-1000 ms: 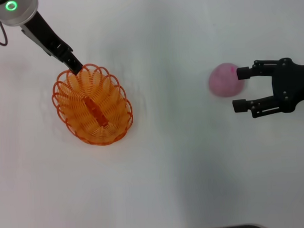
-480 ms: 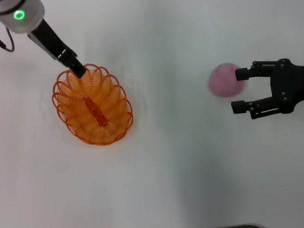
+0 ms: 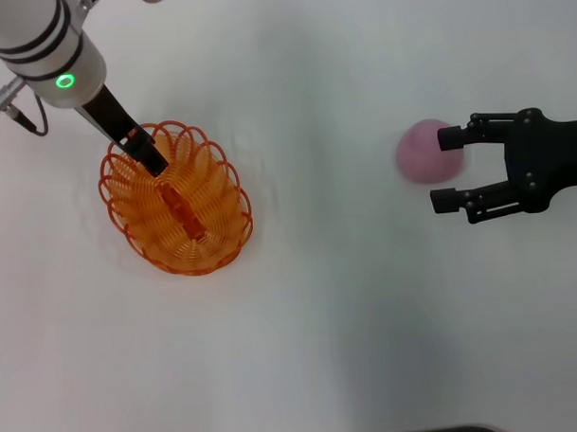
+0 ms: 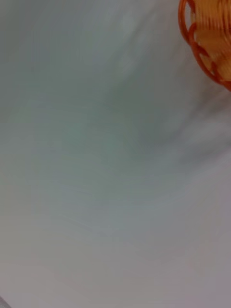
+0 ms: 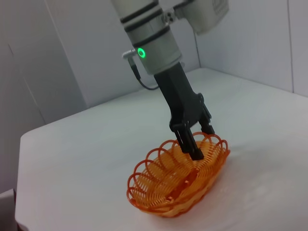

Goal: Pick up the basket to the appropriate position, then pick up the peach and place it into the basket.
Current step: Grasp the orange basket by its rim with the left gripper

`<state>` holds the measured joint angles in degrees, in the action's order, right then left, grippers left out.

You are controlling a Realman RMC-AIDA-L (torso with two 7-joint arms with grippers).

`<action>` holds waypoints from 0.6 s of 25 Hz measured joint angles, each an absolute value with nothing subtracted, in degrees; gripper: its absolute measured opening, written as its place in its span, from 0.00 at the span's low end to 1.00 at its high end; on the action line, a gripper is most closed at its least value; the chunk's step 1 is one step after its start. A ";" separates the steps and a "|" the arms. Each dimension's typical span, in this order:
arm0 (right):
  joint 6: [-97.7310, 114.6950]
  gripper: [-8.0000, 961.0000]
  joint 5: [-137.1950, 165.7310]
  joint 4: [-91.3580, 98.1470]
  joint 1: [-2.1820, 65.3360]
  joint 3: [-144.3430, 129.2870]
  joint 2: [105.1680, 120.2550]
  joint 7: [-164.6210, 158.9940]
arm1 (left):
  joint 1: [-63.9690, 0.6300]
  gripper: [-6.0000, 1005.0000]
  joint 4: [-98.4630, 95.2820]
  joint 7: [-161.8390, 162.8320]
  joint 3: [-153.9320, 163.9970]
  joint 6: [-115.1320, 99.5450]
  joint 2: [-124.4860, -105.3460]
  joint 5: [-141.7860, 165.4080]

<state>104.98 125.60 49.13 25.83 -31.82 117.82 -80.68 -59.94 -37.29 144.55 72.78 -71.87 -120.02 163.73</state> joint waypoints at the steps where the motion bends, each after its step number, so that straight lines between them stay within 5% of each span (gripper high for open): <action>1: 104.98 0.98 125.60 49.13 25.89 -31.82 117.85 -80.68 | -59.91 0.81 -37.17 144.55 72.90 -71.59 -120.07 163.73; 15: 103.88 0.98 125.60 48.50 25.90 -31.82 117.92 -80.68 | -59.81 0.81 -37.33 145.06 72.62 -71.82 -119.88 163.74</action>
<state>103.88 125.60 48.49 25.90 -31.82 117.92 -80.68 -59.81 -37.33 145.06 72.62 -71.82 -119.88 163.74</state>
